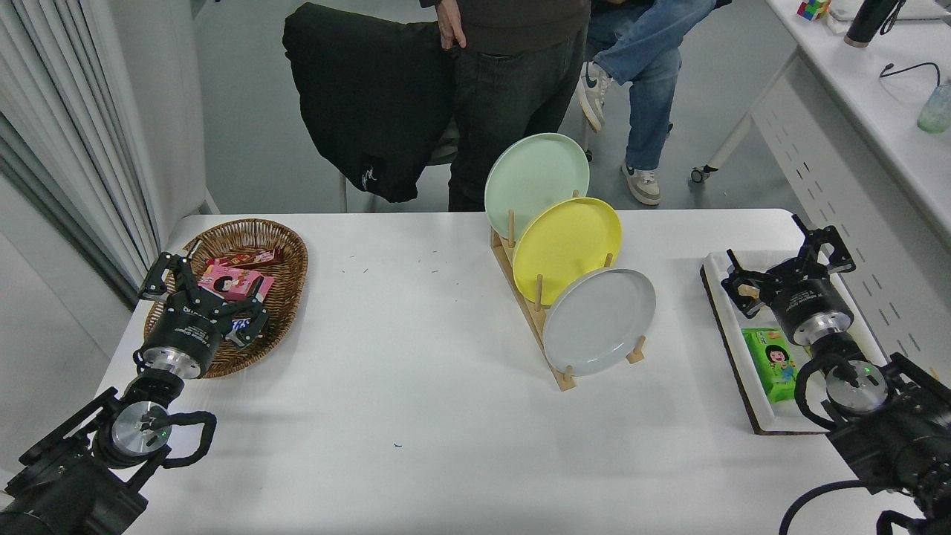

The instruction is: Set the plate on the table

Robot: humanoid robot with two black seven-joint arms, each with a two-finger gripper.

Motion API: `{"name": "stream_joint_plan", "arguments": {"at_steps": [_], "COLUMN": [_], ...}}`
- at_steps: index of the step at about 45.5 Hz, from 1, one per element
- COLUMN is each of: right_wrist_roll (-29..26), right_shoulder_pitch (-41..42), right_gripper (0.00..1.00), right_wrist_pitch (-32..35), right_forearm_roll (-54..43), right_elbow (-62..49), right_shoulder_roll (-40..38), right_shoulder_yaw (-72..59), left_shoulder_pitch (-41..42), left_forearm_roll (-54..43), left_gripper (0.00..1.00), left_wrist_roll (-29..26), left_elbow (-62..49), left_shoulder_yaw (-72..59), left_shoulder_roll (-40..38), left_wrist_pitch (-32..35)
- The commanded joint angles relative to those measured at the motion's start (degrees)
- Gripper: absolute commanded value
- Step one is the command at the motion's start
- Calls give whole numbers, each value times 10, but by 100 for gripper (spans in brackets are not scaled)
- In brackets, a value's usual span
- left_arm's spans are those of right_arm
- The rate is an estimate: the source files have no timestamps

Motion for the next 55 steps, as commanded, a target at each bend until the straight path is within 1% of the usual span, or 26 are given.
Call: {"name": "stream_joint_plan", "arguments": {"at_steps": [1, 3, 6, 8, 33, 55], "right_wrist_roll": [0, 0, 0, 0, 0, 1], "right_shoulder_pitch": [-1, -1, -1, -1, 20, 28], "right_gripper": [100, 100, 100, 100, 100, 100], "right_wrist_pitch": [0, 0, 0, -1, -1, -4], "right_forearm_roll": [1, 1, 1, 1, 0, 0], "right_elbow": [-1, -3, -4, -3, -3, -4], "right_shoulder_roll": [7, 12, 14, 15, 15, 0], "right_shoulder_yaw": [1, 2, 2, 2, 1, 2], "left_shoulder_pitch": [0, 1, 0, 0, 0, 0], "left_forearm_roll": [0, -1, 1, 0, 1, 1], "left_gripper": [98, 98, 98, 98, 98, 98], "left_wrist_roll": [0, -15, -63, -78, -79, -79], "left_elbow": [0, 0, 0, 0, 0, 0], "left_shoulder_yaw": [-1, -4, 4, 4, 5, 5], "left_shoulder_roll": [0, -6, -10, -10, -10, -10], "left_wrist_pitch": [0, -1, -1, 0, 0, 0]}}
